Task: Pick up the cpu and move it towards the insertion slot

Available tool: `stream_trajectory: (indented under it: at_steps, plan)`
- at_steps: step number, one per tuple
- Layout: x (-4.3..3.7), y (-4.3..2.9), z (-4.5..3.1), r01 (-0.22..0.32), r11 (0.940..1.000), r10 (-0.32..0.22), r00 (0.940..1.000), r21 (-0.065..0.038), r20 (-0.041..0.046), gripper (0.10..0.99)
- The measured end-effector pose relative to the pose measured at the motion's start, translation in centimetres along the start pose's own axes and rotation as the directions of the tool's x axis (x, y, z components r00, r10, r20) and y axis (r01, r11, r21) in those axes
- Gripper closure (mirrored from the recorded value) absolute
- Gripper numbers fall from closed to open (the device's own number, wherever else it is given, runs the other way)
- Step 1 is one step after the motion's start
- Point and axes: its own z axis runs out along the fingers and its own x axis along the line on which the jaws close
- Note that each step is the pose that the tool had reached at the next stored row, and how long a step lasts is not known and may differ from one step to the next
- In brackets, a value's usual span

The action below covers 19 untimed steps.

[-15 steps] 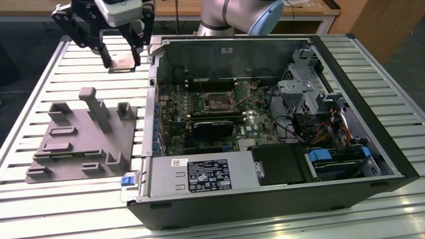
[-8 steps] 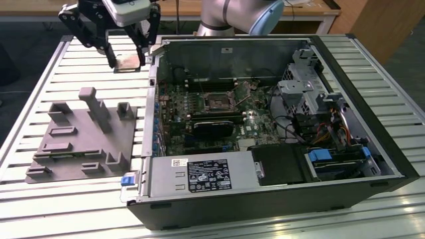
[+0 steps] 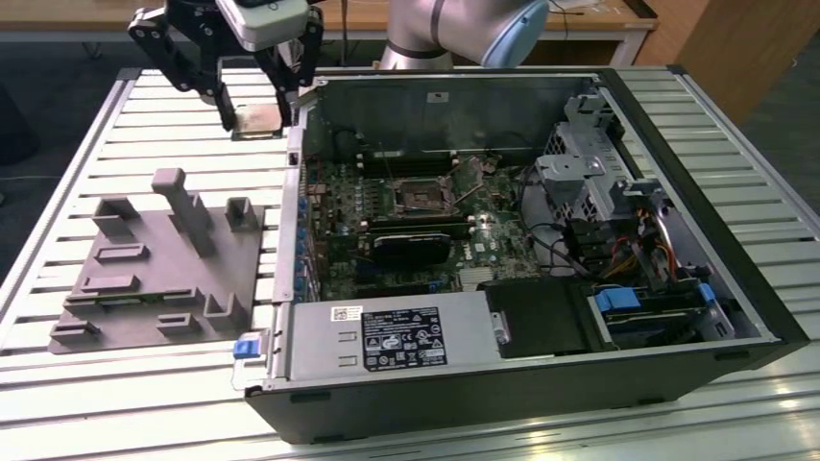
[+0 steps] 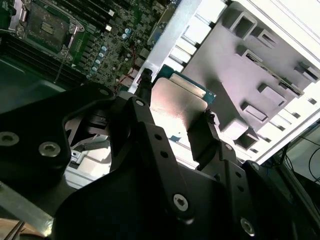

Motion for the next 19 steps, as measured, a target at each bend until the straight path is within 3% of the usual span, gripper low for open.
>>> stream_trajectory:
  at_steps: [19]
  plan:
    - [-2.39,-0.05,0.01,0.000,1.0000,0.000,1.0000,0.000,0.0000,0.545]
